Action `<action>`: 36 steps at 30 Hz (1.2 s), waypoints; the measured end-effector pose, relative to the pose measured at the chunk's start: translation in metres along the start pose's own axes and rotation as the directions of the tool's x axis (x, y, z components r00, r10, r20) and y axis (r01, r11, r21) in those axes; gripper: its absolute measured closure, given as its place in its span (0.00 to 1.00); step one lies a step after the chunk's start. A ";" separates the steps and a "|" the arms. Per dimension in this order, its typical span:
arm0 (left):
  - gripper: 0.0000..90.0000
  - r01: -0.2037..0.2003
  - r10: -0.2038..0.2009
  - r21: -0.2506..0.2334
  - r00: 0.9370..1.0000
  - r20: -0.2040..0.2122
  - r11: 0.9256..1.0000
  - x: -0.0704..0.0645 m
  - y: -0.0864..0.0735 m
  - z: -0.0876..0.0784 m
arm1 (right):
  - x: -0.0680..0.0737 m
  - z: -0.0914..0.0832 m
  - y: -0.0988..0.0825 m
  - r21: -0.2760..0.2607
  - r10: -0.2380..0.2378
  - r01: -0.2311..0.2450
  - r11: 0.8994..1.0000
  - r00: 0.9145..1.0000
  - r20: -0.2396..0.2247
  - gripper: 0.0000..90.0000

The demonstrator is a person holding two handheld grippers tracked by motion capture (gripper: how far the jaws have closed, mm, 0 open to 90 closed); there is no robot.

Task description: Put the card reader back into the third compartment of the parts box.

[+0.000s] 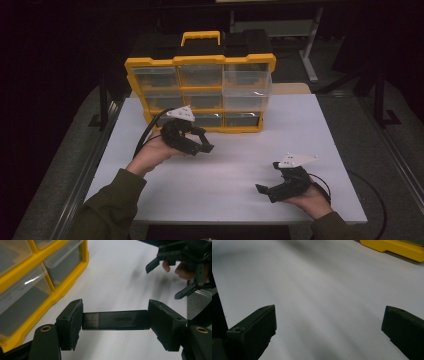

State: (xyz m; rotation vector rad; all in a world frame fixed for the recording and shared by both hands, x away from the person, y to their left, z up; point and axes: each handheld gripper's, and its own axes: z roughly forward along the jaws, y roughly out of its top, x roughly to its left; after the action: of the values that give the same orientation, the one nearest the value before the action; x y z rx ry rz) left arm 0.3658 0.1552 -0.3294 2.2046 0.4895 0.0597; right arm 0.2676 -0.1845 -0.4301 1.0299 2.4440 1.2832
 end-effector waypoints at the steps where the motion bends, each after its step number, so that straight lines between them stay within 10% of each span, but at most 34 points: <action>1: 0.34 0.001 0.000 -0.003 1.000 0.005 1.000 0.000 0.002 -0.001 | 0.000 0.000 0.000 0.000 0.000 0.000 1.000 1.000 0.000 0.00; 36: 0.34 -0.080 0.084 -0.050 0.993 0.077 0.996 0.014 0.100 -0.062 | 0.000 0.000 0.000 0.001 0.001 -0.001 1.000 1.000 0.001 0.00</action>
State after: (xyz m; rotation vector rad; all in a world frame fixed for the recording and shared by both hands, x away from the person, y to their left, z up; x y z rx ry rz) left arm 0.3984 0.1503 -0.2155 2.1719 0.3498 0.0275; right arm 0.2678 -0.1843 -0.4303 1.0315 2.4437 1.2815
